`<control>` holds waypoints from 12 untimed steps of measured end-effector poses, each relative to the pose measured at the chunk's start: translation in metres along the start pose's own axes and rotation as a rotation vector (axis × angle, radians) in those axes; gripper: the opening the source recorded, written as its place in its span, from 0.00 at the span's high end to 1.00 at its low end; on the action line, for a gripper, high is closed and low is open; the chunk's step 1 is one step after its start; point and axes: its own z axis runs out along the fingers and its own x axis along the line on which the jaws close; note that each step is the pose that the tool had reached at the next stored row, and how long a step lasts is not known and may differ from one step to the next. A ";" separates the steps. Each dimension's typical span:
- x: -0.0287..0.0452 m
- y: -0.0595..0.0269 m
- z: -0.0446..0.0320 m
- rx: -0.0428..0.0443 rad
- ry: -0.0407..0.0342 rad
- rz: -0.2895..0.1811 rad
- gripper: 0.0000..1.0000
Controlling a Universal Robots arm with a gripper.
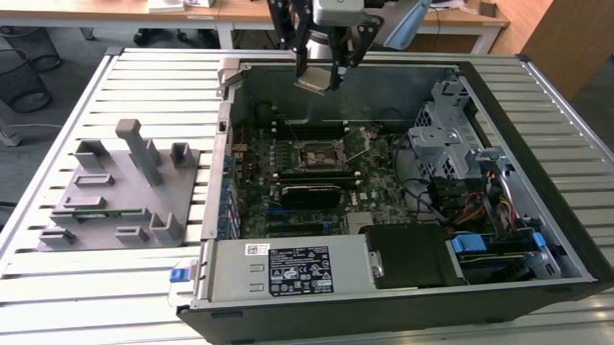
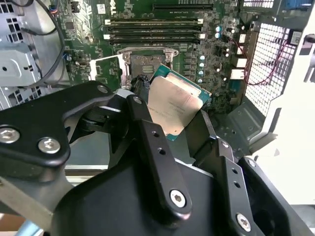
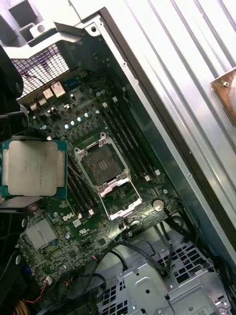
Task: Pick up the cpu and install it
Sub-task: 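Place the cpu into insertion slot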
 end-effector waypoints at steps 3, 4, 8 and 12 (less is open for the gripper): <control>0.0000 0.0000 0.0003 0.0003 -0.0003 0.048 0.46; 0.0000 0.0000 0.0005 0.0001 -0.0003 0.066 0.46; 0.0000 0.0000 0.0011 -0.0001 -0.0002 0.138 0.46; 0.0000 0.0000 0.0018 -0.0004 -0.0003 0.191 0.46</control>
